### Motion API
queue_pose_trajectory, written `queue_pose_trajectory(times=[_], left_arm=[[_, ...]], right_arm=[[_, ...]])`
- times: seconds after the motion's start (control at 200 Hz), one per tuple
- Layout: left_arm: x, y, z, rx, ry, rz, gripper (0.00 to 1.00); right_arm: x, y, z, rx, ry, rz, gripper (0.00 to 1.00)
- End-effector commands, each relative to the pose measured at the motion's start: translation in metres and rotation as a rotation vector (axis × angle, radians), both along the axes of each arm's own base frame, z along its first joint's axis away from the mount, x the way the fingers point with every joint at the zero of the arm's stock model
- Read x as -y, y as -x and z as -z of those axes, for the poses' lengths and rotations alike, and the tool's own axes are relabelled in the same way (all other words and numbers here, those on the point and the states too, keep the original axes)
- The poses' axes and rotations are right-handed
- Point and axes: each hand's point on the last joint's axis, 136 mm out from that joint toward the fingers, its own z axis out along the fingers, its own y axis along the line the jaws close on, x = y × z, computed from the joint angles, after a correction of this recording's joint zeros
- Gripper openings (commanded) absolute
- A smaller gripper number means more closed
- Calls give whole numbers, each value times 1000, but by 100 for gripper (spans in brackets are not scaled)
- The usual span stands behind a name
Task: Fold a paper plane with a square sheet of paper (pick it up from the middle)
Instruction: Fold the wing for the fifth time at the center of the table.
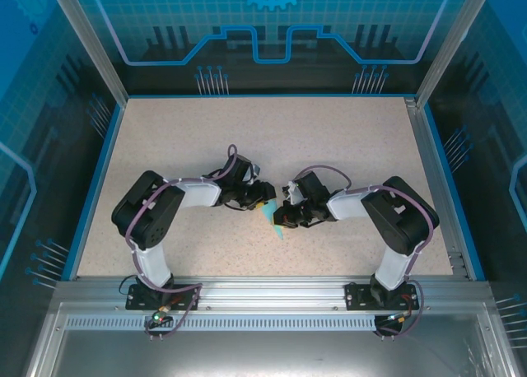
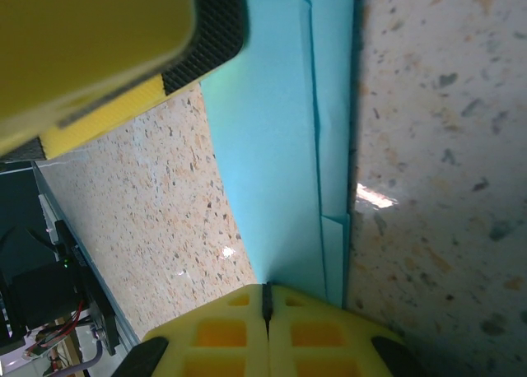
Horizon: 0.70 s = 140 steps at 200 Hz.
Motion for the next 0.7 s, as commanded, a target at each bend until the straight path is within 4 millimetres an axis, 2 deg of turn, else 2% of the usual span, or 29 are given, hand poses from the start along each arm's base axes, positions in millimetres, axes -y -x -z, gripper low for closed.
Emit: queue_pose_trajectory(times=[0.0,0.185,0.695], left_arm=[[-8,-4,15,7,-40,-5,45],[-25,-7,26,-17,-61,-44,45],[-61,-41,25,-10,-83,-104,44]], right_arm=[[40,36,49,-179,196,28,5],[41,37,48,-180,209,14,4],[39,39,47,-187,201,2,3]])
